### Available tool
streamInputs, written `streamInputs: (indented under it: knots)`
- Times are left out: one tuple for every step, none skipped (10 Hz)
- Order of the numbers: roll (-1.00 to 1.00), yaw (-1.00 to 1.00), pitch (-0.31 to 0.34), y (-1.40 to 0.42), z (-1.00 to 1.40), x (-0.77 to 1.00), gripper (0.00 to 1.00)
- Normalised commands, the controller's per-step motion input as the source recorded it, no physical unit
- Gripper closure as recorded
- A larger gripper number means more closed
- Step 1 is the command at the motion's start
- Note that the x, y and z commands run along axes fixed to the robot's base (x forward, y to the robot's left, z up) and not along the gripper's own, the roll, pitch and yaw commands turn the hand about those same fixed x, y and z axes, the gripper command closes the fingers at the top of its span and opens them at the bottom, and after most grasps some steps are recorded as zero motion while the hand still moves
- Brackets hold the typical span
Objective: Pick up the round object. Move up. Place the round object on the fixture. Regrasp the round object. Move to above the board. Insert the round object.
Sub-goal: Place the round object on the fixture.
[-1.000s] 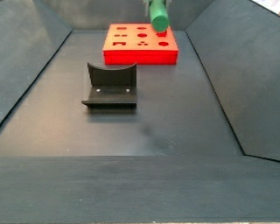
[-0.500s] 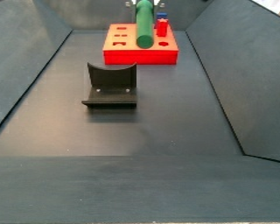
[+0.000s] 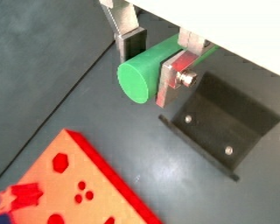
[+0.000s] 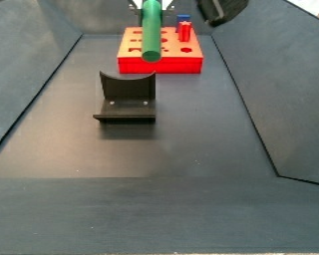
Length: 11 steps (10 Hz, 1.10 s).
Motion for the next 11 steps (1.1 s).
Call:
streamInputs:
  knots:
    - [-0.49, -0.07, 0.057, 0.06, -0.03, 0.78, 1.0]
    - [-0.29, -0.07, 0.059, 0.05, -0.02, 0.68, 1.0]
    - [-0.21, -0.07, 0.054, 0.04, -0.02, 0.6, 1.0]
    - [-0.18, -0.06, 0.047, 0.04, -0.02, 0.48, 1.0]
    - [-0.17, -0.06, 0.051, 0.04, -0.02, 0.42, 1.0]
    - [-0.16, -0.06, 0.065, 0.04, -0.01, 0.32, 1.0]
    - [-0.16, -0.05, 0.071, 0.04, -0.02, 0.23, 1.0]
    - [-1.0, 0.03, 0.21, 0.13, -1.0, 0.17, 1.0]
    - [-1.0, 0.02, 0.211, 0.13, -1.0, 0.16, 1.0]
    - [-0.93, -0.06, 0.234, 0.14, -1.0, 0.16, 1.0]
    - [-0.74, -0.12, 0.223, 0.14, -1.0, 0.17, 1.0]
